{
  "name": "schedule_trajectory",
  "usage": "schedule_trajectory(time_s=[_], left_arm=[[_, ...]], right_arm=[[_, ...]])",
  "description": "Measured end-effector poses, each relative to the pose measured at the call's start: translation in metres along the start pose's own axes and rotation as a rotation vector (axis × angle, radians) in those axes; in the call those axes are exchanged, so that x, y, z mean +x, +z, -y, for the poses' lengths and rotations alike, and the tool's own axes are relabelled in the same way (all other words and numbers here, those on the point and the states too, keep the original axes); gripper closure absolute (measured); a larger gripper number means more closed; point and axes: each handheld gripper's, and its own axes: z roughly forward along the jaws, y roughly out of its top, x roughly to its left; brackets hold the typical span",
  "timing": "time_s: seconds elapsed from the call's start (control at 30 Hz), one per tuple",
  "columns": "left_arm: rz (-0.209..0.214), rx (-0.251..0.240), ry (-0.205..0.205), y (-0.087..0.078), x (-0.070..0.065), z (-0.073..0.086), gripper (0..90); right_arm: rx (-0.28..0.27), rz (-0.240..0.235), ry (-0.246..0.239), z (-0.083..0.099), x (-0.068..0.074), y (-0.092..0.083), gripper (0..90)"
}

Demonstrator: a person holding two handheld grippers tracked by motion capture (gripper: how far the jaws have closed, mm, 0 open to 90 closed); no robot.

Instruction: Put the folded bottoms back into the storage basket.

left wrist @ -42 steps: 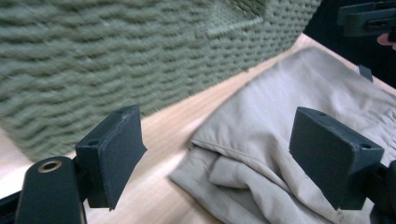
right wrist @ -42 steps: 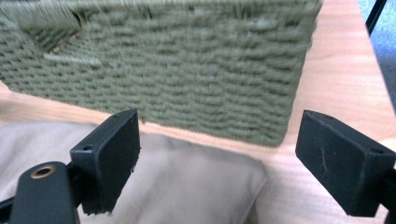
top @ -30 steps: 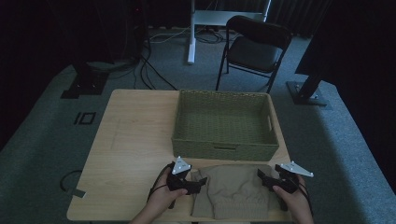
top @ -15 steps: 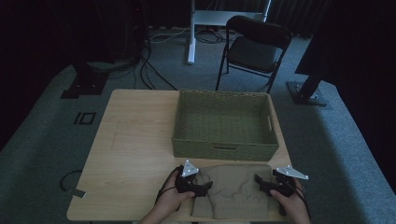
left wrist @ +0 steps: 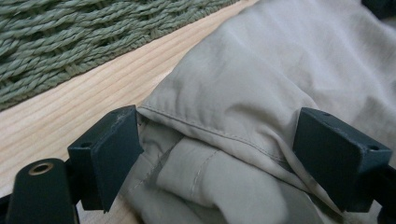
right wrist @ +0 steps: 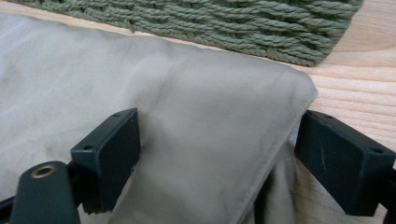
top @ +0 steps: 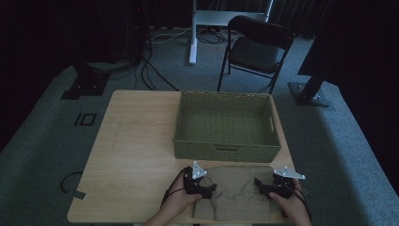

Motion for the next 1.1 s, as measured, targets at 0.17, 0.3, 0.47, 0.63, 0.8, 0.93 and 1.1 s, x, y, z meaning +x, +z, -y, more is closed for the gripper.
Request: schedule_trajectory(time_s=[0.17,0.3,0.47,0.63,0.8,0.93,1.1], left_arm=[[-0.020,0.016,0.029,0.003,-0.005,-0.001,15.3],[-0.021,0.016,0.023,0.003,-0.005,-0.002,15.5],[0.004,-0.018,0.025,0.002,-0.003,-0.002,42.5],[0.043,-0.027,0.018,0.001,-0.004,-0.002,72.7],[0.049,-0.025,0.033,-0.001,-0.005,-0.002,79.6],[0.081,-0.025,0.015,-0.005,-0.001,-0.005,80.0],[0.095,-0.056,0.014,-0.016,0.002,-0.014,80.1]], right_arm=[[0.002,-0.004,-0.004,0.000,0.004,0.000,13.6],[0.008,0.013,-0.033,0.001,0.007,0.000,17.7],[-0.015,-0.017,-0.045,0.001,0.010,-0.001,44.1],[-0.003,-0.071,-0.044,-0.001,0.017,-0.003,71.5],[0.031,-0.078,-0.035,-0.005,0.021,-0.005,76.1],[0.035,-0.095,-0.039,-0.007,0.021,-0.009,76.7],[0.008,-0.121,-0.012,-0.013,0.021,-0.015,77.2]])
